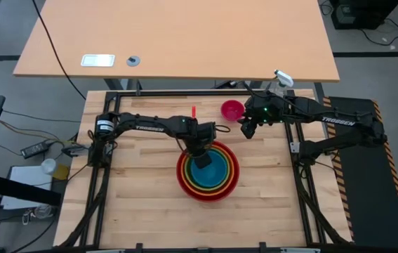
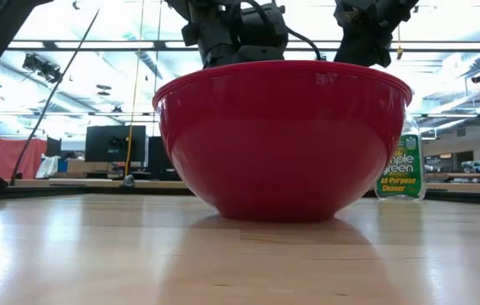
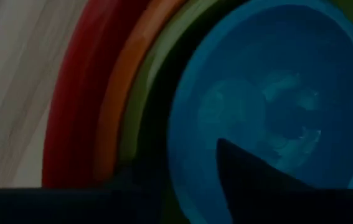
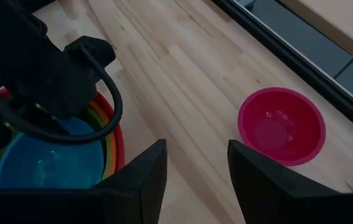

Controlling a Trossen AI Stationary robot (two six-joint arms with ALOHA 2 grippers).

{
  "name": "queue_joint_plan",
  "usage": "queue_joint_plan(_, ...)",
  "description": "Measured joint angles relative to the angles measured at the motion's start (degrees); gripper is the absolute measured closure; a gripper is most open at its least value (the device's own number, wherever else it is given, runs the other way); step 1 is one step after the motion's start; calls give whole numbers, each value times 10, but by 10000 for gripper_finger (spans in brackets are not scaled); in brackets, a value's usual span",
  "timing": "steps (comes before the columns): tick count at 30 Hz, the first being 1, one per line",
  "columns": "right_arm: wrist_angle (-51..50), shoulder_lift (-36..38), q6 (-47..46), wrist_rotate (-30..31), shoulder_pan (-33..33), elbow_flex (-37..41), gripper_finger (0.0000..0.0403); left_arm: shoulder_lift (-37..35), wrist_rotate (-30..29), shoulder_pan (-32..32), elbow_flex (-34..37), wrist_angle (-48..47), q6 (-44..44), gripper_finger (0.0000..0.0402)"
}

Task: Nest bowls inside each other by size order
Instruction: Stack the blue bowl on top of the green bowl, then stack the pink bowl on top of the blue bowl

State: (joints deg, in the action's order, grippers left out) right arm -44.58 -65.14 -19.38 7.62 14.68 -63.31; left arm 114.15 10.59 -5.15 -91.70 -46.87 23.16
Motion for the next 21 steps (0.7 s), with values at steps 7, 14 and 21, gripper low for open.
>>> queue_joint_plan(7,1,0,12,0,1,0,227,-33,-4,-1,0,-10,8,194)
queue_joint_plan(14,106,-3,85,-54,30,96,227,-107,-65,20,3,-11,-74,196)
queue_joint_plan(21,183,-51,207,-53,64,166,225,-212,-98,28,117,136,-143,214)
